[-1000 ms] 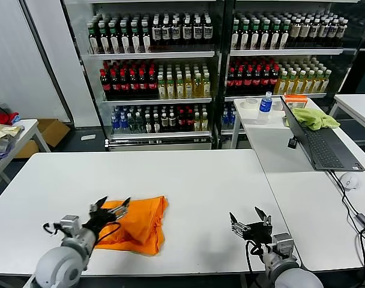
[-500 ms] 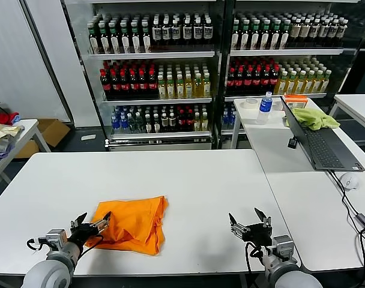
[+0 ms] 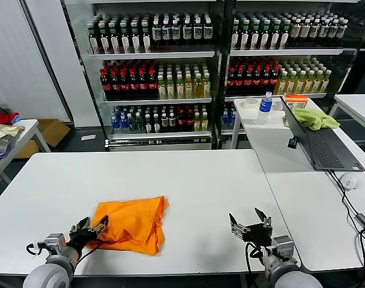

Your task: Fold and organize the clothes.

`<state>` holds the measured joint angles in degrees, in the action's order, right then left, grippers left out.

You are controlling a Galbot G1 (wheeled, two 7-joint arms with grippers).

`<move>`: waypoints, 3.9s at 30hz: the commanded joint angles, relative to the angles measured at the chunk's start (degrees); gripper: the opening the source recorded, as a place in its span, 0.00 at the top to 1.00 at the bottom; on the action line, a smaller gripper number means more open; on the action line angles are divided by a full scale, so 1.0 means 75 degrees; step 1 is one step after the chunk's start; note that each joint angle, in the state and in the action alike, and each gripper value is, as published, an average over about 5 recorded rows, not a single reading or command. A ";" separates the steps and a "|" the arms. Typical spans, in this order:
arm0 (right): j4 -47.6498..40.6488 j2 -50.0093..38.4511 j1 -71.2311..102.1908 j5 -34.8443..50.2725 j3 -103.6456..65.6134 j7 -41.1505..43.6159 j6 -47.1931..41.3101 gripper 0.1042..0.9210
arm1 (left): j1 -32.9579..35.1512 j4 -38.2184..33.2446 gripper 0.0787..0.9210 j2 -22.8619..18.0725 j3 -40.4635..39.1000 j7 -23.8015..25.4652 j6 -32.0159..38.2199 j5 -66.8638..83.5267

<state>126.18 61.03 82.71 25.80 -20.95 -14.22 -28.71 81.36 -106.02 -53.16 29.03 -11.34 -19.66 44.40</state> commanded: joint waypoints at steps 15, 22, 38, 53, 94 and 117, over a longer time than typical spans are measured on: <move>0.0011 -0.0058 -0.0067 0.0010 -0.0034 0.0004 -0.0003 0.12 | -0.0107 -0.0665 0.83 0.0305 0.0554 -0.0192 -0.0666 0.0246; 0.0000 -0.0038 -0.0127 0.0017 -0.0027 0.0008 0.0007 0.12 | 0.0187 -0.0546 0.99 0.1418 0.2212 0.0012 -0.1504 0.0575; -0.0137 -0.0044 -0.0360 0.0022 0.0136 0.0028 0.0051 0.12 | 0.1108 0.0914 0.99 0.3303 0.4976 0.1222 -0.1814 0.1320; 0.0141 -0.0216 0.0049 -0.0070 -0.0095 0.0019 0.0010 0.12 | 0.0425 -0.3723 0.99 -0.0730 -0.0449 -0.0173 -0.1165 0.1809; -0.0387 0.0467 -0.1076 0.0224 0.1229 0.0125 -0.0126 0.12 | -0.0438 -0.1837 0.38 0.0258 0.1563 0.1044 0.0218 -0.0197; -0.2696 0.0839 -0.4448 0.3222 0.4385 -0.0011 -0.0613 0.12 | 0.0246 -0.0816 0.12 0.0069 0.2804 0.0760 -0.0164 0.0176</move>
<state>113.32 66.54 59.35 40.94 3.20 -14.14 -32.63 82.10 -114.41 -53.10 46.46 -4.45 -20.19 45.09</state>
